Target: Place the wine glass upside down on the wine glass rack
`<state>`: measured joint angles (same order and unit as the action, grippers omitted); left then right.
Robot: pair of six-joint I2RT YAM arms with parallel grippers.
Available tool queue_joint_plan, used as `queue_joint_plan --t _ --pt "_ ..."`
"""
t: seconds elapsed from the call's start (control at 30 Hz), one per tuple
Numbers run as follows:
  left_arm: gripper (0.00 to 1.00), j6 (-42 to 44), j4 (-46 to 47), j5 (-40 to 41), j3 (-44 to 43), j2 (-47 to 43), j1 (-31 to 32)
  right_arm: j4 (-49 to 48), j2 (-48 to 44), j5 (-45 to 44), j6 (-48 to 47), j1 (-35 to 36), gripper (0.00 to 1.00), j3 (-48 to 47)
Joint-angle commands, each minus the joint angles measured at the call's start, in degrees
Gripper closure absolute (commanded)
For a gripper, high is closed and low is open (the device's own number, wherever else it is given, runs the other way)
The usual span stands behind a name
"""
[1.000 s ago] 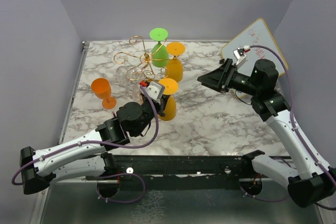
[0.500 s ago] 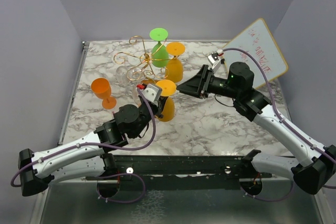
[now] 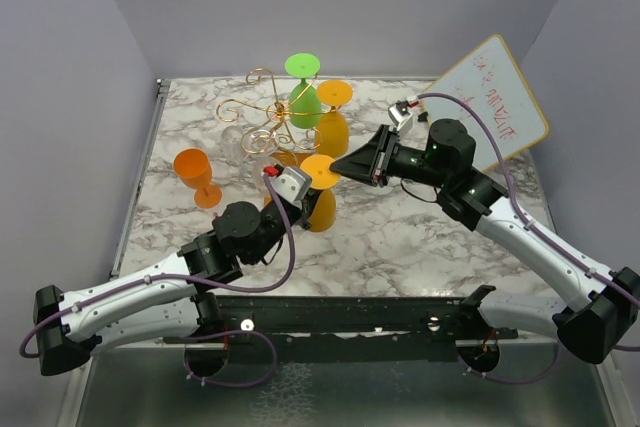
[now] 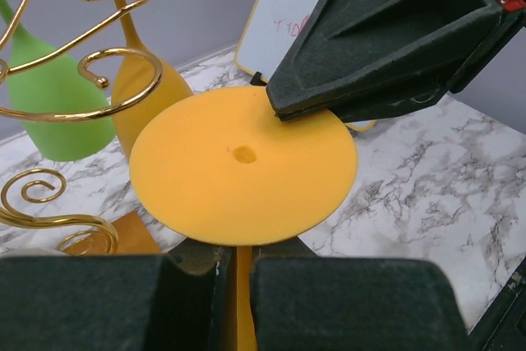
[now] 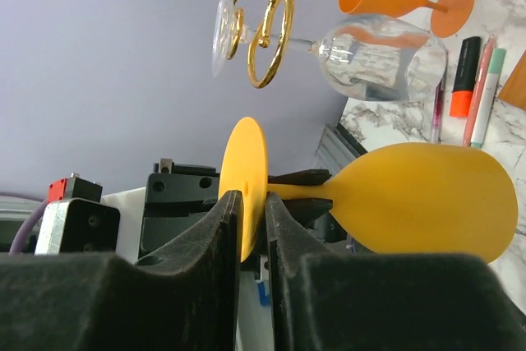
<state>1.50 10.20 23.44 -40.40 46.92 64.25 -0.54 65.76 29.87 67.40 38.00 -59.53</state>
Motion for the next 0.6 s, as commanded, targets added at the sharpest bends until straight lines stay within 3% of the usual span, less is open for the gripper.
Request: queue_joint_plan --t 0.0,0.07,0.1,0.23,0.57 --pt "1.0 0.76 1.02 -2.33 0.48 -0.77 0.18 -2.32 0.42 -1.07 1.65 0.67 0.86 0.05" --pt "1.0 0.11 0.69 -1.89 0.43 -0.93 0.18 -1.06 0.21 -2.35 2.14 0.68 0.98 -0.1" --pt "0.96 -0.26 0.37 -1.66 0.33 -1.09 0.18 -0.6 -0.22 -3.66 2.47 0.67 0.99 0.09" --pt "0.75 -1.31 -1.07 -0.95 0.07 -2.0 0.18 1.72 -2.19 -9.74 3.33 0.67 0.99 0.56" --pt "0.41 -4.81 -6.93 -1.8 -2.94 -5.39 0.18 8.71 -3.43 -21.31 6.04 0.68 0.99 -2.4"
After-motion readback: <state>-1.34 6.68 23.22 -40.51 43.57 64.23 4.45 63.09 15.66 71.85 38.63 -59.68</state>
